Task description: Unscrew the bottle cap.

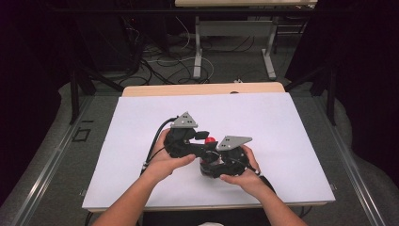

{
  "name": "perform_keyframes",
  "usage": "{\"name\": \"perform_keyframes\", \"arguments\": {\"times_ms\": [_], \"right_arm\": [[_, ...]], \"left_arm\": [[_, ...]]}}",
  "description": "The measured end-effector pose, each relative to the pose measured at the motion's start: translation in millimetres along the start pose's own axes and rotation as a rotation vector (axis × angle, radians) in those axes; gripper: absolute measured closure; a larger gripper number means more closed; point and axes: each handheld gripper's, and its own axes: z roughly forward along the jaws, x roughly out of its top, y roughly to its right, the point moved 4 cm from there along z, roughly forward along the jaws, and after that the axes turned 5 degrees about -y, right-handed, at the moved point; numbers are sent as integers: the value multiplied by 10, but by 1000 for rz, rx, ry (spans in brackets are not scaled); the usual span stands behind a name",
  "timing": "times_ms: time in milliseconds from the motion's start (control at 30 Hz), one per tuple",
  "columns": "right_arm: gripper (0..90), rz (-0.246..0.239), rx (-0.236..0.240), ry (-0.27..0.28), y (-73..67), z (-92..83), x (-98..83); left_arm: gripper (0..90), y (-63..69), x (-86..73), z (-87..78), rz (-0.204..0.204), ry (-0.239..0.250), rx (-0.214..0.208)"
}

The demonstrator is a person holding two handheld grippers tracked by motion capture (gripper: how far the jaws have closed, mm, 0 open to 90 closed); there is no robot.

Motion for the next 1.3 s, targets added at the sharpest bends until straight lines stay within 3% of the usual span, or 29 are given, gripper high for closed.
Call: {"name": "perform_keyframes", "arguments": {"times_ms": [67,233,433,467,500,633,700,800,867,1000,1300], "right_arm": [[297,-5,5,0,-16,4,3],[297,-14,17,-24,-33,16,-10],[297,13,-30,-12,-11,24,-8],[297,18,-32,-10,-7,25,-7],[297,22,-41,-11,-4,24,-7],[297,25,-70,-11,15,21,-10],[297,21,-60,-28,22,8,-16],[297,38,-49,3,34,3,-10],[297,45,-39,3,39,-16,-7],[297,33,-34,5,50,-25,-1],[297,24,-19,-1,7,-10,3]], "left_arm": [[526,-7,-11,-6,23,-18,-34],[604,-5,-24,33,28,-4,-7],[611,63,-15,79,-18,22,98],[611,89,-10,95,-38,29,144],[611,89,-10,95,-38,29,144],[609,140,0,132,-70,47,211],[597,146,7,136,-80,45,219],[530,143,32,93,-59,48,210],[526,131,43,31,-53,55,166],[522,75,39,-63,-16,7,91],[527,-7,14,-44,18,6,28]]}}
